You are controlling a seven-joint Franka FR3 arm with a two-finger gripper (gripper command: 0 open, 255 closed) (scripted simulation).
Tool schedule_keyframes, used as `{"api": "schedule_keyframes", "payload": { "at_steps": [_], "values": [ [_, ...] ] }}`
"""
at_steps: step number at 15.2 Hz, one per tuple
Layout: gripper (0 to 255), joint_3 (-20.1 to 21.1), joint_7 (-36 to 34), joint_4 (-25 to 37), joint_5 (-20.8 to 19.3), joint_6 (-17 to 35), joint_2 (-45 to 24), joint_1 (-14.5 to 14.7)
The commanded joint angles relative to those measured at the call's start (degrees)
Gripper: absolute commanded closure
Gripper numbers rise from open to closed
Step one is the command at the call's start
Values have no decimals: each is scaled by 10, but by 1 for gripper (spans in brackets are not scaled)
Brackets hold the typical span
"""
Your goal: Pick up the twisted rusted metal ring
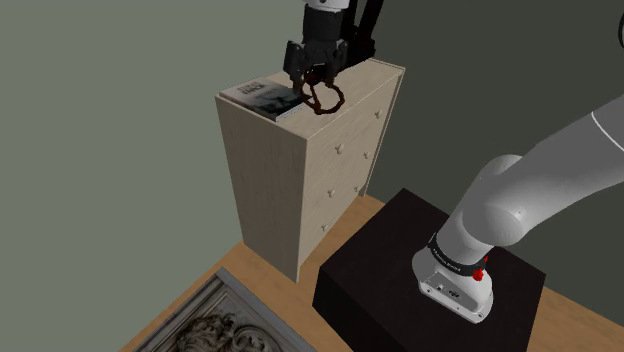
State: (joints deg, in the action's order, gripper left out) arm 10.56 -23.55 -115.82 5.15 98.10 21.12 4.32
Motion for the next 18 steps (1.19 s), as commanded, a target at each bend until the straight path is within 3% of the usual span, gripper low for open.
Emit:
{"api": "schedule_keyframes", "payload": {
  "at_steps": [1, 5, 6, 15, 18],
  "values": [
    [0, 0, 1, -17, 1, 16, 1, 0],
    [0, 1, 2, -38, 1, 35, 3, 1],
    [255, 1, 2, -39, 2, 36, 4, 1],
    [255, 1, 2, -38, 1, 35, 3, 1],
    [255, 0, 1, -13, 0, 12, 1, 0]
  ]
}}
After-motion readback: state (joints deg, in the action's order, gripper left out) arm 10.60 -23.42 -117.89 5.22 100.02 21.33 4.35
